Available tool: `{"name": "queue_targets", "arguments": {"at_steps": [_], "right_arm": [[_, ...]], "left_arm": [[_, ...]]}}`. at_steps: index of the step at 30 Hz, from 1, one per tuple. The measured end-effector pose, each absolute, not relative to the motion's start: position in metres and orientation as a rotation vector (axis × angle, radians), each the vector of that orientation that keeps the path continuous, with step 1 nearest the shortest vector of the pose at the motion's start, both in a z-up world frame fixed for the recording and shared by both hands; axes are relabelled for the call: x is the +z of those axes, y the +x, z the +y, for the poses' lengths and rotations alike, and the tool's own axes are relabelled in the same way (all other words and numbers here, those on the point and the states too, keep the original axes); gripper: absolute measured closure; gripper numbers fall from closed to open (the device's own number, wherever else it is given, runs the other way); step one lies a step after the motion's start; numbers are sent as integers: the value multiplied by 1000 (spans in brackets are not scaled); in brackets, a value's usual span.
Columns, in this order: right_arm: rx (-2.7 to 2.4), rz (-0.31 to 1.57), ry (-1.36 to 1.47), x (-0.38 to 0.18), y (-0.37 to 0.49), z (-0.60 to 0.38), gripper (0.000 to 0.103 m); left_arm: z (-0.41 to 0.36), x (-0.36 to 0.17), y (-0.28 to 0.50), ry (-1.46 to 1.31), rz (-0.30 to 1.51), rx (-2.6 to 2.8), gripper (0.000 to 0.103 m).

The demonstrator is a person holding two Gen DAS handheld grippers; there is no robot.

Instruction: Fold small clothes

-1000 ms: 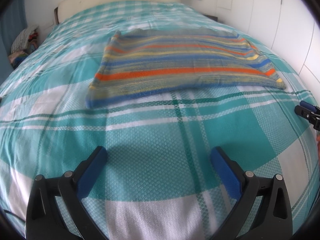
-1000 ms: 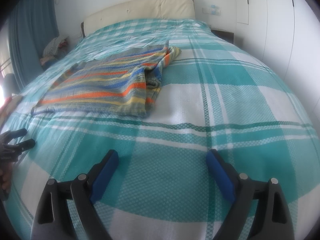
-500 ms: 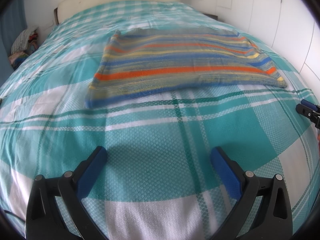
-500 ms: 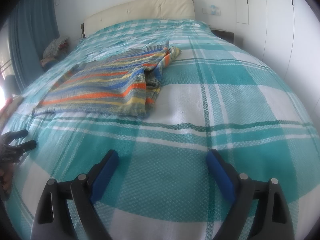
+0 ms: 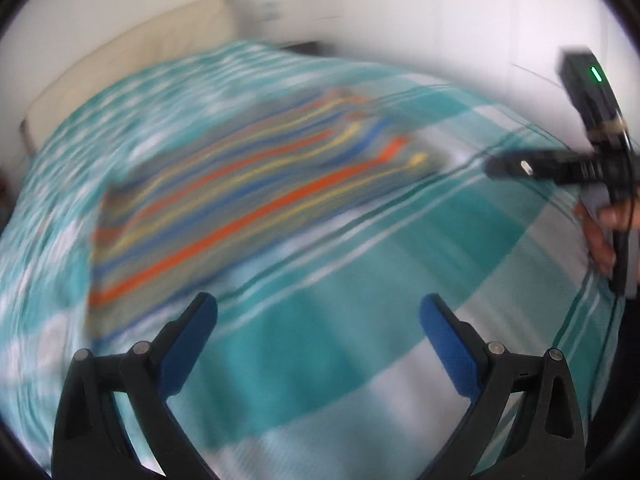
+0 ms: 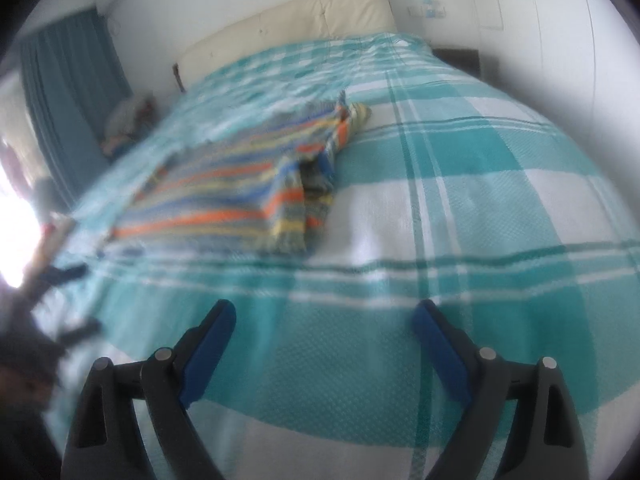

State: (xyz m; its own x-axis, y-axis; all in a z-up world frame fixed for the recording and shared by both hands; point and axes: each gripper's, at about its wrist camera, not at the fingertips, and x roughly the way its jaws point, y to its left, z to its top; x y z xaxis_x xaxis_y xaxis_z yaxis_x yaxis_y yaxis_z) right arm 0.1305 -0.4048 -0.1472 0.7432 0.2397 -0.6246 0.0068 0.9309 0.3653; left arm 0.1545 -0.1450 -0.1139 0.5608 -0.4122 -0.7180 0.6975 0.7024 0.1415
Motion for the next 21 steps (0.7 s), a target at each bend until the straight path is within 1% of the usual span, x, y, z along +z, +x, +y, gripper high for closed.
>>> {"name": "queue_targets", "arguments": {"at_steps": [3, 5, 6, 7, 8, 9, 10, 11, 12, 14, 15, 16, 17, 18, 21], "right_arm": [[162, 742, 455, -134, 167, -442, 13], [206, 776, 533, -131, 200, -466, 13], [228, 794, 573, -131, 219, -476, 14], [256, 820, 611, -133, 239, -485, 14], [280, 855, 636, -135, 263, -490, 17], [294, 888, 646, -139, 285, -493, 23], [310, 919, 659, -143, 305, -493, 24], [338, 960, 683, -151, 326, -491, 25], [362, 998, 708, -158, 348, -486, 28], [378, 1012, 747, -166, 378, -474, 30], [375, 1006, 759, -169, 392, -466, 37], [364, 1010, 744, -169, 403, -456, 47], [335, 1020, 702, -168, 411, -445, 79], [305, 1023, 643, -162, 416, -431, 93], [372, 957, 551, -126, 418, -387, 93]], "left_arm": [[-201, -121, 170, 507, 676, -761, 2], [-233, -129, 188, 514, 694, -778, 7], [-247, -135, 196, 514, 719, -786, 15], [-258, -141, 204, 513, 744, -797, 20], [-266, -145, 211, 505, 759, -809, 22], [-270, -147, 216, 486, 760, -821, 28], [-272, -147, 221, 467, 760, -830, 48], [-275, -145, 224, 455, 760, -823, 64], [-271, -144, 228, 444, 756, -785, 89], [-259, -139, 234, 358, 767, -799, 91], [-250, -135, 235, 322, 762, -802, 92], [-241, -132, 233, 299, 755, -805, 92], [-231, -128, 231, 275, 742, -799, 93], [-217, -121, 230, 240, 730, -788, 93], [-158, -99, 232, 94, 727, -745, 93]]}}
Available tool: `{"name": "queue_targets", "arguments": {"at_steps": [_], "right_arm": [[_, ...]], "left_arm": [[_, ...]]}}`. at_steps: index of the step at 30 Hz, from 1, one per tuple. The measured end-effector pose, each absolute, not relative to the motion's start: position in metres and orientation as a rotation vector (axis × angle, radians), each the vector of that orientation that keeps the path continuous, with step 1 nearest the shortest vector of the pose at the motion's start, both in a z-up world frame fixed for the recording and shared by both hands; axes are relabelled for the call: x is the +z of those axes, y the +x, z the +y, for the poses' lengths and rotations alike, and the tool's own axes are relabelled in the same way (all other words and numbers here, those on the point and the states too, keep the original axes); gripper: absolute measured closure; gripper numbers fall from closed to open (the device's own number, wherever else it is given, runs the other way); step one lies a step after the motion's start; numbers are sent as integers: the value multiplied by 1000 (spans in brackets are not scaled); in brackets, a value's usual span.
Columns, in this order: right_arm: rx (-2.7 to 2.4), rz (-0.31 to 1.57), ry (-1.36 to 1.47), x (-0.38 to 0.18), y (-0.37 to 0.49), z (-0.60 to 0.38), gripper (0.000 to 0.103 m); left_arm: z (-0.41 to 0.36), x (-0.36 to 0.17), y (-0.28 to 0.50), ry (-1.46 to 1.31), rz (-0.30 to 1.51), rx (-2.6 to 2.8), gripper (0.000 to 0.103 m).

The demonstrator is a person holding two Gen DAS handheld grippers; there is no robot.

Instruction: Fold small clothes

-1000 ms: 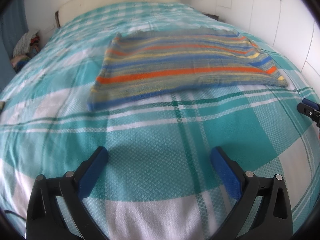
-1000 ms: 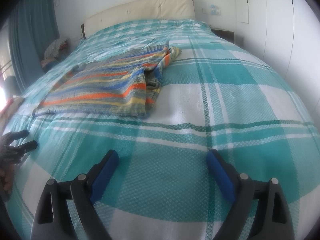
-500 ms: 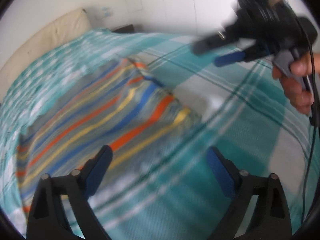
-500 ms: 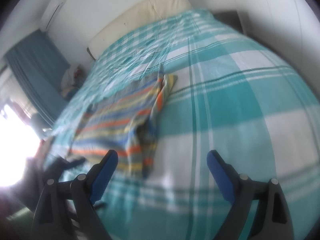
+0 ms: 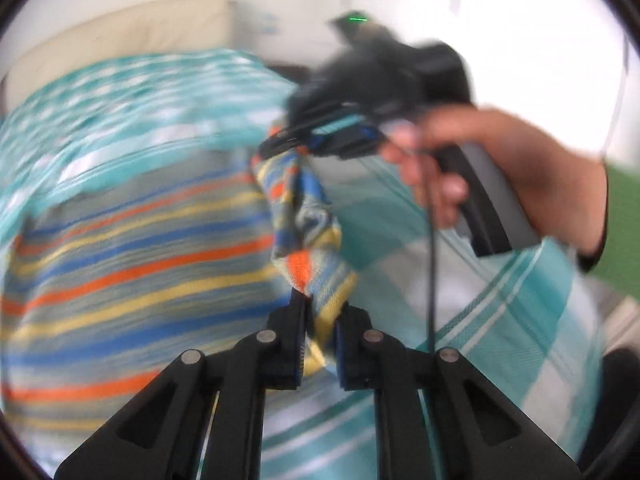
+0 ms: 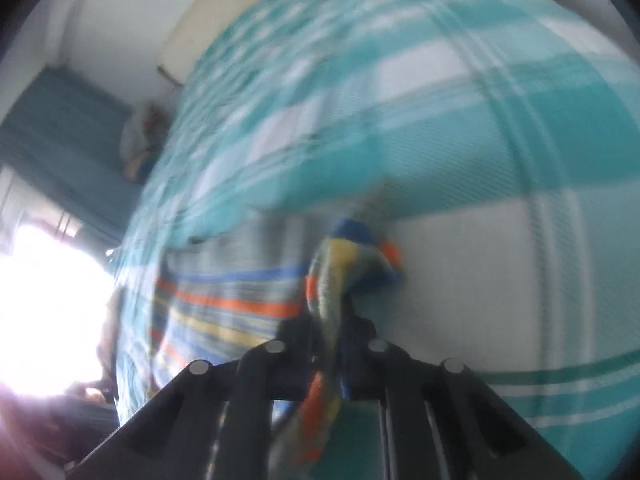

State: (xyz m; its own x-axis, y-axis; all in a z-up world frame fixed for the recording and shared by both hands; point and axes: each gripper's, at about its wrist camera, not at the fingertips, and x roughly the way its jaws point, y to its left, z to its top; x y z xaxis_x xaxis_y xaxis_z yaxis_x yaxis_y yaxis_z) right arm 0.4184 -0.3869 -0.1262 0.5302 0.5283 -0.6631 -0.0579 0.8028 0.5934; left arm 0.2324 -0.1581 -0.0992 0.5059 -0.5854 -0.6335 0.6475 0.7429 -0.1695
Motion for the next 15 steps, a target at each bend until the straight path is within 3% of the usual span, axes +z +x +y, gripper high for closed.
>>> {"name": "queue_targets", "arguments": {"at_steps": [5, 11, 12, 13, 15], "right_arm": [[532, 910, 427, -76, 425, -280, 93], [620, 964, 297, -84, 461, -144, 92], [628, 976, 292, -93, 467, -123, 89], [645, 993, 316, -103, 470, -113, 85], [703, 1034, 448, -123, 478, -104, 59]], "left_arm": [[-51, -75, 238, -72, 742, -620, 93], [42, -88, 253, -186, 817, -442, 93], [47, -96, 259, -189, 847, -414, 90], [56, -106, 264, -191, 887, -376, 81], [68, -120, 271, -208, 955, -308, 70]]}}
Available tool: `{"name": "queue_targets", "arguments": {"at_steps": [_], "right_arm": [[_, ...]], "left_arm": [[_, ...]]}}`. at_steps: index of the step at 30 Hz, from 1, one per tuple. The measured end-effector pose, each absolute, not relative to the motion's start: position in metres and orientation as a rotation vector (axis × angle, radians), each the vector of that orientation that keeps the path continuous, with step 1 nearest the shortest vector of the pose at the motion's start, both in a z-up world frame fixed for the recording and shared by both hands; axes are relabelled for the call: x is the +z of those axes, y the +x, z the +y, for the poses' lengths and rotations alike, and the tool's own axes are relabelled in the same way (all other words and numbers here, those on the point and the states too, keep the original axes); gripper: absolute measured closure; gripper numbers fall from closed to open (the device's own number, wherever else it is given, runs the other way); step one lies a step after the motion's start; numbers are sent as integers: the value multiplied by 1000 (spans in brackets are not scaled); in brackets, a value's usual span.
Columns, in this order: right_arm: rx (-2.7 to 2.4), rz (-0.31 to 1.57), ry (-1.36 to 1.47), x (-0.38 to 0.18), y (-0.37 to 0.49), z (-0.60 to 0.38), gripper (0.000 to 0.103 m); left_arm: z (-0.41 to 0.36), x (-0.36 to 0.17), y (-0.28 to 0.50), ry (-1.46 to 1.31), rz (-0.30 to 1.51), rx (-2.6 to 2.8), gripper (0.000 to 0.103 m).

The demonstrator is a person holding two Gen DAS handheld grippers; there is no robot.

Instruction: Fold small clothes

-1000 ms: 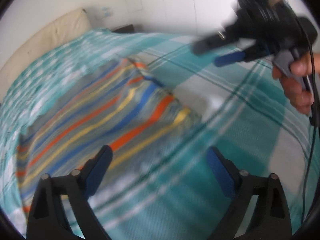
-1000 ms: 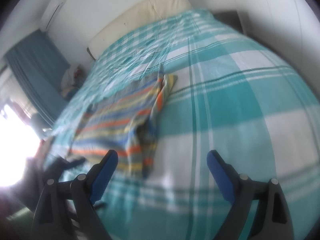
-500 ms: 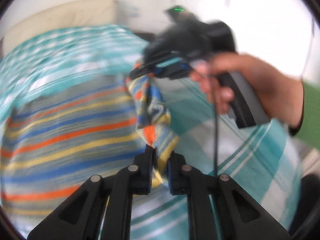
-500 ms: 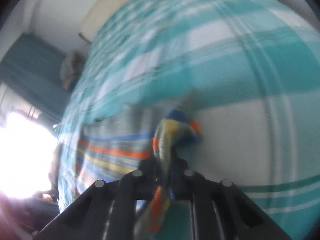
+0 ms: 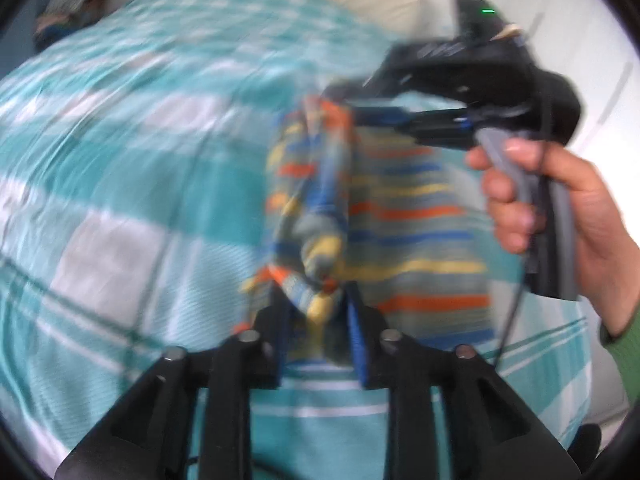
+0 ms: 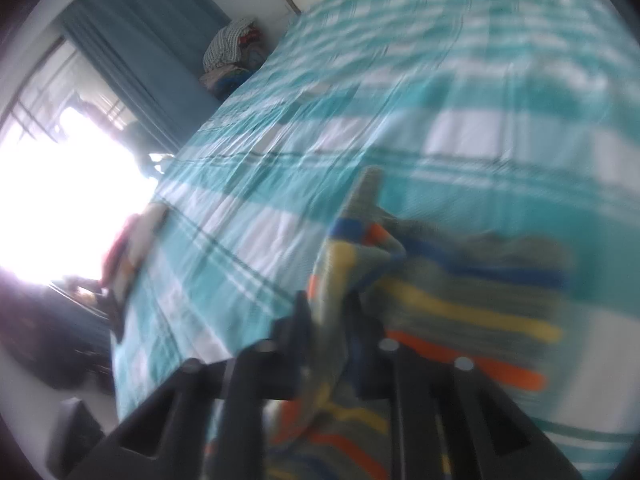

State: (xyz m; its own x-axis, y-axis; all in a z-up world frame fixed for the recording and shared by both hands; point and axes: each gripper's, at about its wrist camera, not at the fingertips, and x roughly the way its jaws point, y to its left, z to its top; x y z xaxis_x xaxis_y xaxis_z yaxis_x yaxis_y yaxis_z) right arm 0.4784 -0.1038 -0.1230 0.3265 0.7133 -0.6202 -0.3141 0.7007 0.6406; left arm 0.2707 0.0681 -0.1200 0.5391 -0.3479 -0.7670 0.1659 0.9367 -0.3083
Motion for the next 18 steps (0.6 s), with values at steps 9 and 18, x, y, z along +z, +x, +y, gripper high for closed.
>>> {"name": "queue_targets", "arguments": {"at_steps": [9, 18], "right_arm": [[667, 882, 335, -91, 397, -152, 56], [672, 1033, 67, -177, 298, -155, 64]], "left_arm": [[85, -103, 256, -219, 867, -327, 36], [78, -133, 294, -98, 1007, -185, 48]]}}
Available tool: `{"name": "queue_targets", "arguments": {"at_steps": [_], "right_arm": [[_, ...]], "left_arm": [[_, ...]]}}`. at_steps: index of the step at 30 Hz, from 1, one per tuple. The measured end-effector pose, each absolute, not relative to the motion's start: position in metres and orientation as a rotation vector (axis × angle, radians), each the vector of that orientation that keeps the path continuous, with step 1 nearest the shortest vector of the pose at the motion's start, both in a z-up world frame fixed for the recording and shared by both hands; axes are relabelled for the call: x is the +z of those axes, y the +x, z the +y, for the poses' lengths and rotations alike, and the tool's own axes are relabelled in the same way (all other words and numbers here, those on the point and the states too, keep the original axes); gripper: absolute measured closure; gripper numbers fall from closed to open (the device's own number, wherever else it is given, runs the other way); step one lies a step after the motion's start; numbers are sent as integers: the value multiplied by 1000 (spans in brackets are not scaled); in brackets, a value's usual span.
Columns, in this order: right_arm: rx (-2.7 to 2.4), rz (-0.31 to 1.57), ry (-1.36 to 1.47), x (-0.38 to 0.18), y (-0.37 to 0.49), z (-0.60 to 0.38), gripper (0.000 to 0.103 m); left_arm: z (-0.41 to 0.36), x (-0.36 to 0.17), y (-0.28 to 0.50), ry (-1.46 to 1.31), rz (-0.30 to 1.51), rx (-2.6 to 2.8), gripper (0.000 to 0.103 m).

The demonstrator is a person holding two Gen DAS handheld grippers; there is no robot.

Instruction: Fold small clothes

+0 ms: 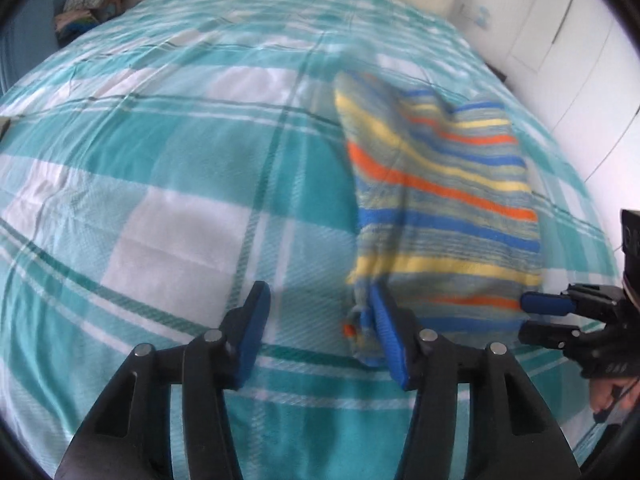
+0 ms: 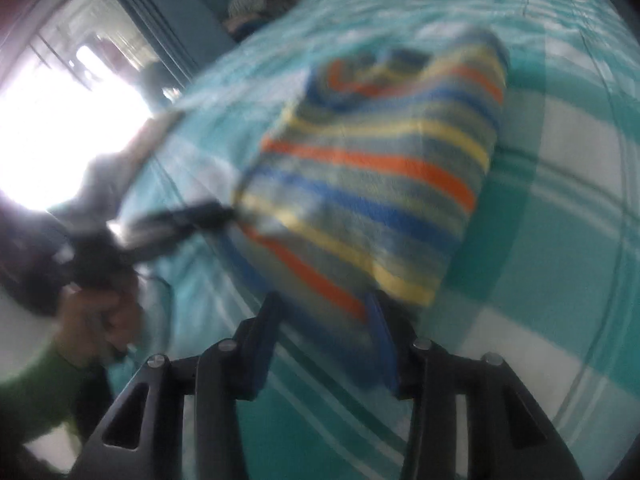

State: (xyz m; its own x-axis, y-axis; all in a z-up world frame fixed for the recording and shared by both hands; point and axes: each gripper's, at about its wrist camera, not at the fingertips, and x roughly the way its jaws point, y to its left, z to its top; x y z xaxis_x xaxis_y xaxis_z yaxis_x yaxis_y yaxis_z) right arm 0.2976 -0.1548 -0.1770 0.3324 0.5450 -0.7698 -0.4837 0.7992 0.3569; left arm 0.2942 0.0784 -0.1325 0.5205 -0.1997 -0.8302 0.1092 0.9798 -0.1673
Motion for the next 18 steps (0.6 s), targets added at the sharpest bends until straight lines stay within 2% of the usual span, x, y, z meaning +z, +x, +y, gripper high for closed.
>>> {"name": "queue_targets", "arguments": {"at_steps": [3, 4, 6, 8, 10, 13, 18], "right_arm": [[592, 990, 51, -160, 282, -156, 61], [565, 972, 61, -154, 273, -159, 58], [531, 931, 55, -145, 251, -166, 34], [490, 894, 10, -141, 227, -172, 23], [460, 884, -29, -143, 203, -176, 22], [422, 890, -36, -152, 171, -184, 22], [337, 860, 23, -153, 130, -202, 21]], "left_arm": [[85, -122, 289, -57, 1010, -132, 48], [88, -117, 285, -39, 1005, -106, 43], [95, -106, 270, -46, 978, -111, 33], [99, -94, 255, -46, 946, -116, 24], [97, -81, 237, -19, 914, -108, 15], [93, -60, 213, 14, 860, -100, 8], [85, -37, 188, 31, 770, -60, 6]]}}
